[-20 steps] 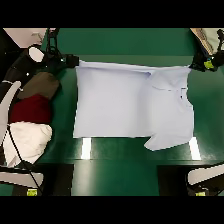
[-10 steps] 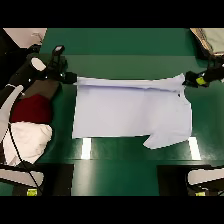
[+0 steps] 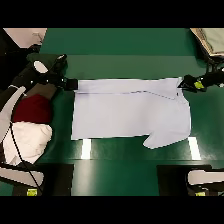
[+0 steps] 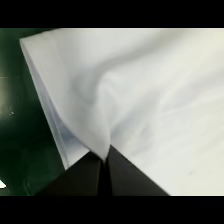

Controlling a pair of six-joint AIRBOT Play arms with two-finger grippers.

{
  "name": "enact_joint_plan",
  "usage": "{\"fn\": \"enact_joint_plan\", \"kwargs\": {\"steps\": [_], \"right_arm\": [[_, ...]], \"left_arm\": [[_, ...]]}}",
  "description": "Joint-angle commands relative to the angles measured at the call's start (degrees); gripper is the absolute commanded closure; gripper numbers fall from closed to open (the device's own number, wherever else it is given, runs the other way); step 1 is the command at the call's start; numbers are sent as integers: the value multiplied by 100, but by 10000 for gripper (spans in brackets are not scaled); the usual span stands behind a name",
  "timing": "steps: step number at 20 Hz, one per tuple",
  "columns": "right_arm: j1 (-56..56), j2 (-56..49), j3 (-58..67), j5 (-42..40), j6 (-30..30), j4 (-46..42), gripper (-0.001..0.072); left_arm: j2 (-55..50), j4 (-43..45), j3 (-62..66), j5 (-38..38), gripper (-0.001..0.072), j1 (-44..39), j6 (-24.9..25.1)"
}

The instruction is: Fold the shirts.

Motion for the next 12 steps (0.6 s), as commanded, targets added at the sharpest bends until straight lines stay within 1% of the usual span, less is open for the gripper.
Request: {"fn": "enact_joint_plan", "kwargs": {"steps": [1, 2, 3, 4, 6, 7, 8, 9, 10, 11, 12], "right_arm": [[2, 199, -22, 74, 2, 44, 377], [2, 223, -22, 131, 0, 46, 377], [2, 229, -22, 205, 2, 46, 377], [2, 229, -22, 258, 0, 42, 377], [2, 232, -22, 361, 0, 42, 379], [2, 232, -22, 457, 0, 37, 384], [-2, 234, -22, 656, -4, 22, 411], [-15, 238, -22, 909, -22, -74, 411], [-44, 238, -24, 1178, -129, -168, 412], [-94, 238, -26, 1469, -201, -221, 441], [-144, 299, -105, 1657, -243, -179, 517]], "left_arm": [[-4, -9, 7, 501, 653, 4, -411], [-7, -17, 7, 529, 651, 4, -402], [-7, -13, 7, 522, 460, 4, -389], [-4, -15, 7, 481, -8, 4, -455], [4, 52, 7, 348, -7, 7, -354], [26, 138, 9, 192, 12, 44, -321], [83, 192, 9, -90, 149, 138, -308], [164, 210, 7, -400, 220, 269, -210], [280, 223, -7, -745, 221, 450, -120], [400, 225, -66, -1047, 221, 627, -81], [579, 227, -210, -1340, 221, 796, -81]]}}
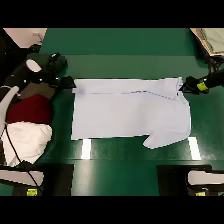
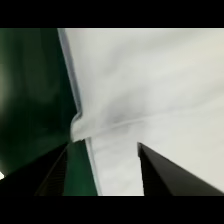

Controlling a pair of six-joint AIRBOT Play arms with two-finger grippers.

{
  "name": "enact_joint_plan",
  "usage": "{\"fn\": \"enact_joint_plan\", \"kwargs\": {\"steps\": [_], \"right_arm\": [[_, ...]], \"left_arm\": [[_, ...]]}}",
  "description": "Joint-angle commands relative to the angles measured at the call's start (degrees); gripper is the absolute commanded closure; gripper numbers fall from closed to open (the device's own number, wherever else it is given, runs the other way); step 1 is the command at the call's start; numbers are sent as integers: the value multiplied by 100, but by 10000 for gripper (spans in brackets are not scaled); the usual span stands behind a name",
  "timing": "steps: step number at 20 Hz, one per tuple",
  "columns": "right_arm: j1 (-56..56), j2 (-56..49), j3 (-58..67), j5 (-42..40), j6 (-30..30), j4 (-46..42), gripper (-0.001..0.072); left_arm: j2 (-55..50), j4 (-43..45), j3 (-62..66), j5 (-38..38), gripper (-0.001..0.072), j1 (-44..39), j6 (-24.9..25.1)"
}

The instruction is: Fold the shirts.

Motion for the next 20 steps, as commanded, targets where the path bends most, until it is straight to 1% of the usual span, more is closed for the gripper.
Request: {"fn": "enact_joint_plan", "kwargs": {"steps": [1, 3, 7, 9, 11, 14, 18, 20], "right_arm": [[-160, 190, -245, 699, -160, -81, 523], [-330, 614, -765, 599, -160, -66, 523], [-728, 1502, -1757, 612, -160, -59, 521], [-879, 1731, -2009, 678, -173, -59, 521], [-966, 1878, -2135, 719, -203, -55, 521], [-966, 2065, -2153, 717, -203, -52, 521], [-968, 2330, -2153, 699, -203, -57, 521], [-968, 2391, -2153, 706, -201, -52, 521]], "left_arm": [[472, 66, -374, -1088, 221, 494, 160], [1025, 61, -1117, -1316, 221, 654, 262], [2238, -109, -2870, -1290, 221, 651, 354], [2605, -223, -3609, -1279, 221, 651, 389], [2721, -483, -4144, -1255, 221, 649, 455], [2721, -1189, -4623, -1097, 221, 645, 887], [2719, -1443, -4962, -778, 222, 645, 905], [2719, -1547, -4979, -627, 223, 507, 986]]}}
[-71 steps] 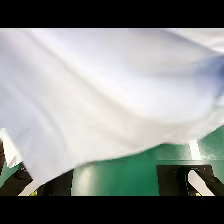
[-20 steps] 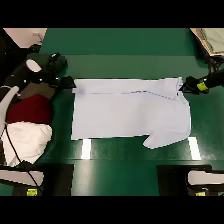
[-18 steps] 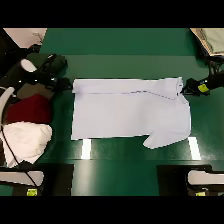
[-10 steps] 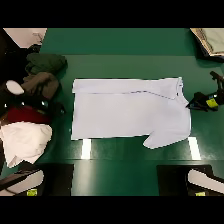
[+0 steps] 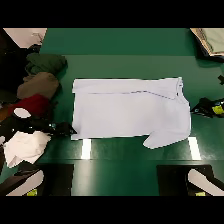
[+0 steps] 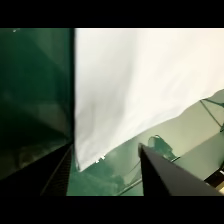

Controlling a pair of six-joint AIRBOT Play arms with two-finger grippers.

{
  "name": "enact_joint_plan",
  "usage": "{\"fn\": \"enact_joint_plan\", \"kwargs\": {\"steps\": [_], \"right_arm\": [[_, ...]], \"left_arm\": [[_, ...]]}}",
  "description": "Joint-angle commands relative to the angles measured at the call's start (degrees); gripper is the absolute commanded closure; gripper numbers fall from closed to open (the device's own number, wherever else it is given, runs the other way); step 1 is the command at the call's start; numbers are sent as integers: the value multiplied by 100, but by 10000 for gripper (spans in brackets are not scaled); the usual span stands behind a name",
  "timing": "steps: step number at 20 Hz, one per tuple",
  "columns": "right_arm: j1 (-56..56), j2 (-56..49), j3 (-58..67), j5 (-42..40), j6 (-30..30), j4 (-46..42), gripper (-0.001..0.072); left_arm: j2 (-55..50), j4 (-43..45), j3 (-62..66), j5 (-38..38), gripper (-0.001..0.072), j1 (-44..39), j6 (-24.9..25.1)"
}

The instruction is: Fold the shirts.

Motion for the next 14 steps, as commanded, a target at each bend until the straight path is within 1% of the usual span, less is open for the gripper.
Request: {"fn": "enact_joint_plan", "kwargs": {"steps": [1, 2, 3, 5, 7, 8, 9, 10, 11, 12, 13, 14], "right_arm": [[-9, 138, -22, 28, 2, 0, 521], [-9, 138, -22, 81, 2, -7, 521], [-44, 138, -22, 160, 0, -55, 520], [-254, 142, -76, 280, 0, -66, 518], [-658, 236, -415, 367, -24, -72, 512], [-905, 310, -708, 361, -122, -76, 436], [-1187, 374, -1054, 352, -232, -79, 189], [-1432, 407, -1377, 328, -245, -70, 163], [-1622, 400, -1685, 293, -245, -61, 172], [-1727, 400, -1950, 282, -254, -63, 262], [-1777, 400, -2190, 190, -258, -61, 289], [-1770, 402, -2376, 44, -258, -55, 289]], "left_arm": [[15, -195, -192, 457, 224, -286, 133], [15, -201, -190, 608, 283, -470, 114], [15, -201, -168, 699, 506, -623, 114], [17, -197, 17, 719, 683, -688, 66], [17, -92, 415, 520, 686, -671, 70], [17, -85, 616, 415, 685, -671, 70], [17, -90, 809, 361, 685, -671, 70], [17, -94, 946, 345, 685, -671, 68], [17, -94, 1051, 358, 685, -671, 72], [17, -96, 1102, 387, 685, -671, 70], [17, -96, 1113, 431, 685, -671, 70], [17, -94, 1110, 457, 685, -671, 72]]}}
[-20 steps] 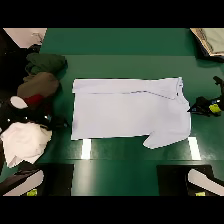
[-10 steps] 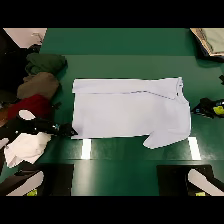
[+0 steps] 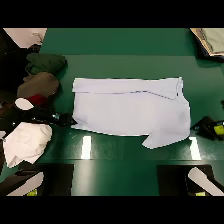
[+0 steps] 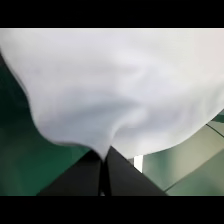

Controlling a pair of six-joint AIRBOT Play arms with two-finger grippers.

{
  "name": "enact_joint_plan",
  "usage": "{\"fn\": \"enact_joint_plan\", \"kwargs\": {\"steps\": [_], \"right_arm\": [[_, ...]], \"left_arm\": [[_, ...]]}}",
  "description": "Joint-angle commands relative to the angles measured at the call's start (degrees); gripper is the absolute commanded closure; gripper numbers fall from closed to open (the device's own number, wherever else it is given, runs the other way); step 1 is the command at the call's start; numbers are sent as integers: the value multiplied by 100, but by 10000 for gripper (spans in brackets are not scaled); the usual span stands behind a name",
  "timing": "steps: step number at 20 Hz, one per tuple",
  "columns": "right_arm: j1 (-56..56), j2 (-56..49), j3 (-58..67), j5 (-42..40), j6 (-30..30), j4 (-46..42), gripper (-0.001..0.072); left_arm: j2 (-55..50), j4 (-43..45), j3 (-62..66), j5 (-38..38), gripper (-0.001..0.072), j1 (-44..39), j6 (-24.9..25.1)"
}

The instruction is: Fold the shirts.

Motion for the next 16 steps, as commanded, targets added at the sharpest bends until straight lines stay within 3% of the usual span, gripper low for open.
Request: {"fn": "enact_joint_plan", "kwargs": {"steps": [1, 6, 8, 10, 11, 16], "right_arm": [[-219, 33, -807, -380, -55, 57, 290], [651, 33, -940, -949, -50, 214, 294], [957, 35, -868, -914, -50, 164, 536], [1172, 42, -717, -581, -52, 111, 666], [1241, 103, -579, -326, -50, -33, 698], [1276, 1335, 289, 1158, 310, -1141, 698]], "left_arm": [[4, 0, 170, 24, 685, -11, -4], [4, 0, 168, 33, 685, -11, -4], [4, 4, 170, 9, 685, -11, -4], [4, 186, 170, -234, 686, -11, -138], [11, 400, 170, -444, 687, -11, -267], [1202, 1268, 168, -1499, 686, -11, -815]]}}
